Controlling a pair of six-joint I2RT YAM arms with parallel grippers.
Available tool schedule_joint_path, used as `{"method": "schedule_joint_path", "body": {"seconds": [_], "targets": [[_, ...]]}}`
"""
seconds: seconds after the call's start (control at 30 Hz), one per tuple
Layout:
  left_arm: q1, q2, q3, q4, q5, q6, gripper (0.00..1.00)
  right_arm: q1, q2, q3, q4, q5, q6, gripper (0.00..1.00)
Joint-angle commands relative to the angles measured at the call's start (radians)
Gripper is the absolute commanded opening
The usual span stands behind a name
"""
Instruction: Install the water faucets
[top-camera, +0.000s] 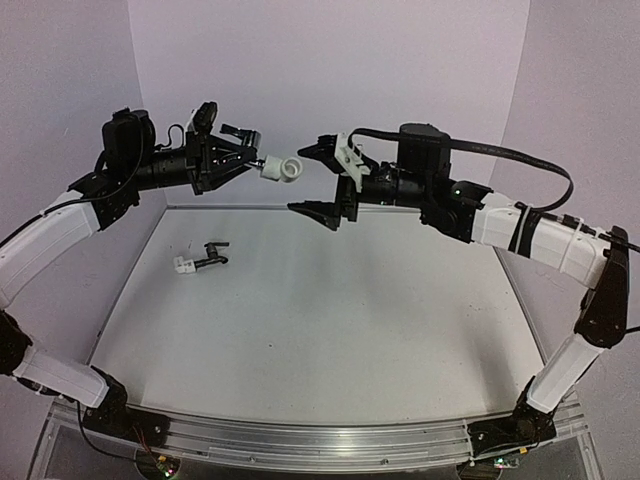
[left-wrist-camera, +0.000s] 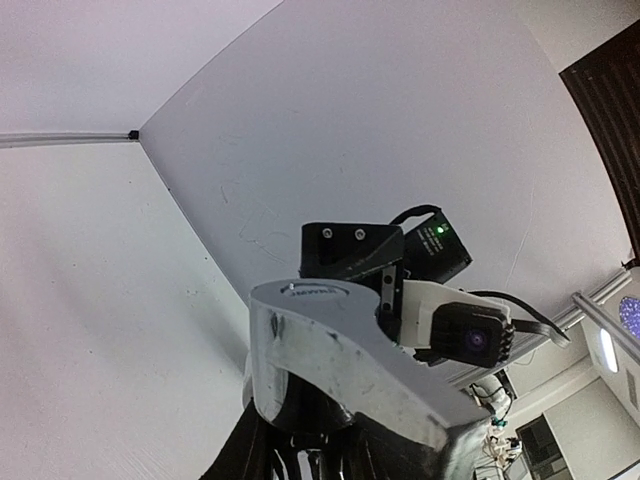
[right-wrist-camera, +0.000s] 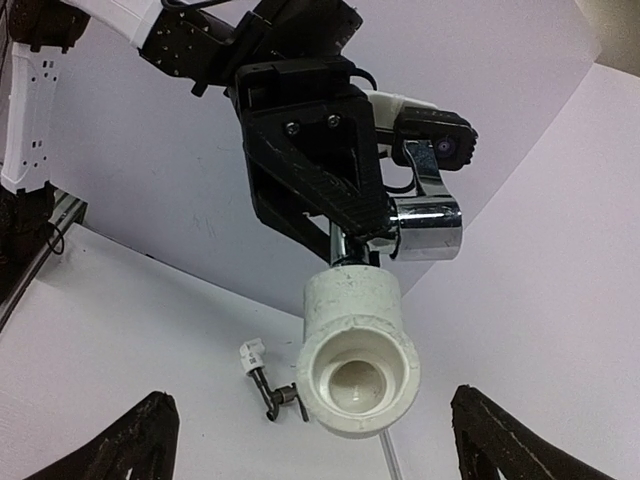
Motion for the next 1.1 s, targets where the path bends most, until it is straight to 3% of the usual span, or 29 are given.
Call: {"method": "schedule_joint_path", "body": {"seconds": [0.0, 0.43, 0.53, 0.7, 0.87, 1.07], "targets": [[-0.002, -0.093, -0.013, 0.092, 0.002, -0.047, 0.00, 0.011, 0.036, 0.071, 0.111, -0.054, 0.095, 0.90], [-0.002, -0.076, -0.043, 0.103, 0.030, -0.032, 0.00, 0.031, 0.120, 0.142, 0.203, -0.097, 0.246, 0.69], [-0.002, -0.067, -0.038, 0.109, 0.040, -0.027, 0.00, 0.032, 0.130, 0.148, 0.203, -0.118, 0.266, 0.59], [-0.002, -0.073, -0.041, 0.110, 0.057, 0.033, 0.00, 0.032, 0.135, 0.135, 0.203, -0.153, 0.320, 0.32], [-0.003, -0.101, -0.048, 0.111, 0.105, 0.243, 0.00, 0.032, 0.146, 0.156, 0.203, -0.165, 0.498, 0.20], [-0.010, -0.152, -0.084, 0.113, 0.298, 0.764, 0.00, 0.030, 0.146, 0.201, 0.189, -0.167, 0.848, 0.08]]}}
